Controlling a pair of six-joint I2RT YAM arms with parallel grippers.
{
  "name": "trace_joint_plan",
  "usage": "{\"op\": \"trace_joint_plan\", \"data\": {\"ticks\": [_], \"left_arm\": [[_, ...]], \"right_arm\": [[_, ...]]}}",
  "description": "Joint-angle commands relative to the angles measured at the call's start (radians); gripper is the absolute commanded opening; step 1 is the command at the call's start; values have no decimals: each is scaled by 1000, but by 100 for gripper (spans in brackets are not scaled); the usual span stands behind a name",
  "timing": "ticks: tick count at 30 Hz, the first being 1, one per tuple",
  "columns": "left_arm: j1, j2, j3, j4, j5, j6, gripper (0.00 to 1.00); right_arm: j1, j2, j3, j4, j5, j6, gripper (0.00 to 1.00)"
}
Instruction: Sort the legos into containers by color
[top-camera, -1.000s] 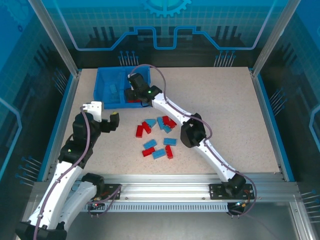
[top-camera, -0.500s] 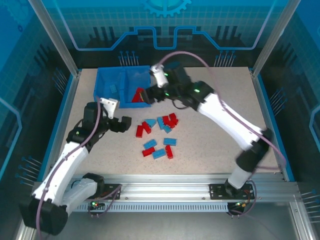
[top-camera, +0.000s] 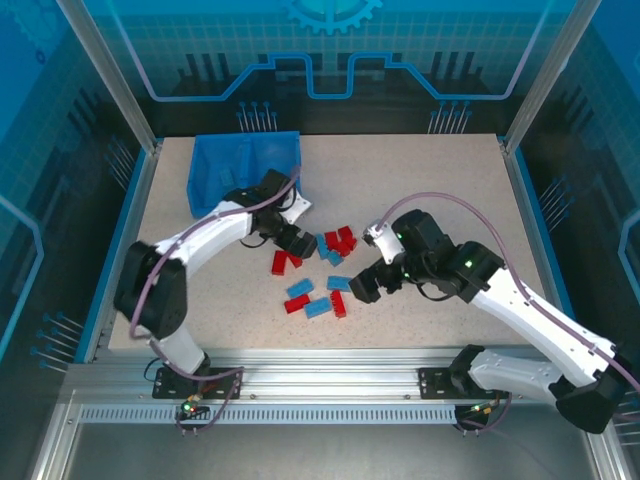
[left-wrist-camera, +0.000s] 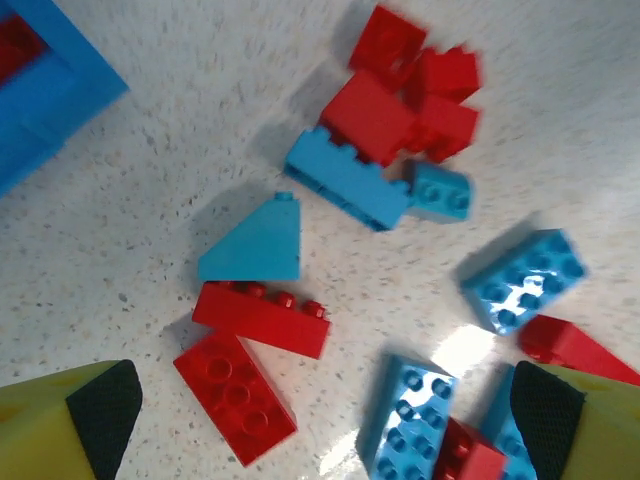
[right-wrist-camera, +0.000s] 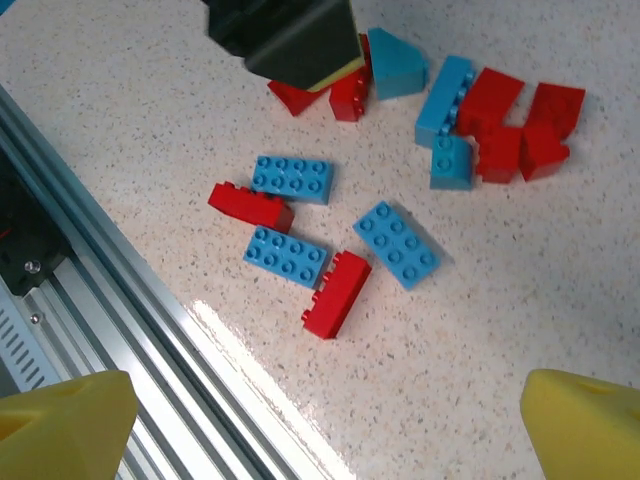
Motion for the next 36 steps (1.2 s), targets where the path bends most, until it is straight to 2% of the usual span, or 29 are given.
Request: {"op": "trace_joint_plan", "data": {"ticks": [1, 7, 13, 16, 21, 31, 36], "left_arm": [[-6, 91, 58, -25, -48, -5, 99], [-10, 196, 88, 37, -120, 5, 96], [-10, 274, 143, 18, -112, 17, 76], [-10, 296, 160, -8, -103, 14, 73], [-10, 309, 145, -8, -112, 4, 71], [-14, 308, 135, -1, -106, -25, 48], [-16, 219, 110, 12, -62, -59, 41]], "right_arm": [[-15, -60, -16, -20, 31, 48, 100], [-28, -82, -39, -30, 43, 48, 100], [-31, -64, -34, -20, 42, 57, 100], [-32, -59, -26, -19, 52, 63, 100], [-31, -59, -22, -17, 58, 66, 100], [-32, -58, -12, -18, 84, 83, 100], [-32, -68, -8, -20, 105, 96, 100]]}}
